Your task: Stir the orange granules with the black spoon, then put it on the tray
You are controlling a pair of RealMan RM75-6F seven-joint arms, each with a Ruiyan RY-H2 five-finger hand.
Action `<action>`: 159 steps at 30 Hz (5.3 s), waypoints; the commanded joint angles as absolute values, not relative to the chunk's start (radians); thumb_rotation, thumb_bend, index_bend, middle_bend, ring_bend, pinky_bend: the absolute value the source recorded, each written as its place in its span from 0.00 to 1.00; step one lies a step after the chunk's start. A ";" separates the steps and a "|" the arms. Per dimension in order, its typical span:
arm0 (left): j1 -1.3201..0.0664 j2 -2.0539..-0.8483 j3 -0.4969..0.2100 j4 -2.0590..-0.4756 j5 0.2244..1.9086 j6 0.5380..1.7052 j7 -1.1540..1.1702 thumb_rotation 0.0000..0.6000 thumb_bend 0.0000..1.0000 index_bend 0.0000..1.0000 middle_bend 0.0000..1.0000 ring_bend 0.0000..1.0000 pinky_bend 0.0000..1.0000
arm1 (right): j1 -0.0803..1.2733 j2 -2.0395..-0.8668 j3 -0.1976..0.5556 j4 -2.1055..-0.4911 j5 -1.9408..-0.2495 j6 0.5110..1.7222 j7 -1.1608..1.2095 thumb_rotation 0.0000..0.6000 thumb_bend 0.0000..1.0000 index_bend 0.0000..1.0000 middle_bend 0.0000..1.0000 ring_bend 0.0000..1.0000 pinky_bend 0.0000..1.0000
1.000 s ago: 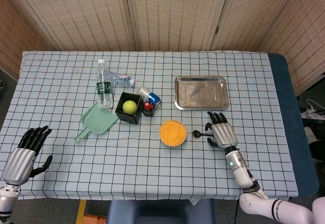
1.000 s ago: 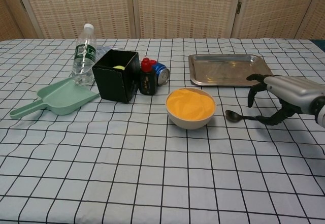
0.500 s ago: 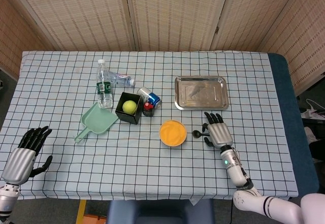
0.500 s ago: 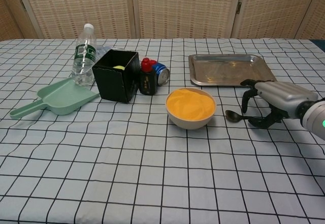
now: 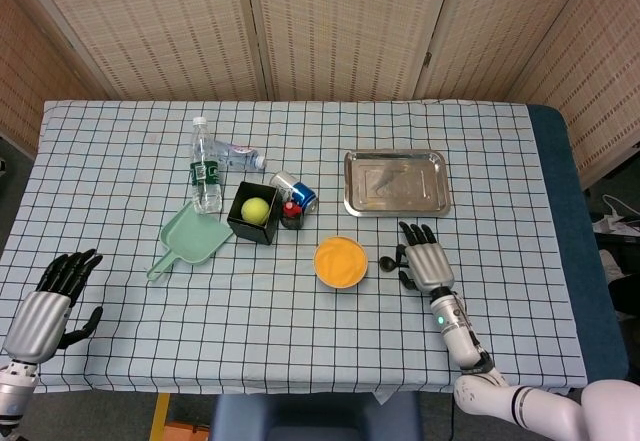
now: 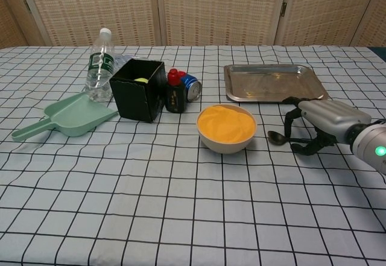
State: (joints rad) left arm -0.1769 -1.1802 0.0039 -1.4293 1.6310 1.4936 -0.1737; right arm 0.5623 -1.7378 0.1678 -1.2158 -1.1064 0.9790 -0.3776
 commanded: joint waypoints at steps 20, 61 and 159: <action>-0.176 -1.180 0.005 -1.429 1.632 1.497 -0.174 1.00 0.44 0.00 0.00 0.00 0.06 | 0.564 -1.733 0.161 -1.223 -1.087 0.979 -0.402 1.00 0.37 0.49 0.00 0.00 0.00; -0.178 -1.173 0.012 -1.438 1.635 1.489 -0.174 1.00 0.44 0.00 0.00 0.00 0.08 | 0.528 -1.728 0.193 -1.261 -1.205 1.183 -0.362 1.00 0.43 0.69 0.07 0.00 0.00; -0.171 -1.164 0.023 -1.435 1.677 1.533 -0.209 1.00 0.44 0.00 0.00 0.00 0.10 | 0.514 -1.748 0.103 -1.298 -1.378 1.313 -0.529 1.00 0.37 0.40 0.08 0.00 0.00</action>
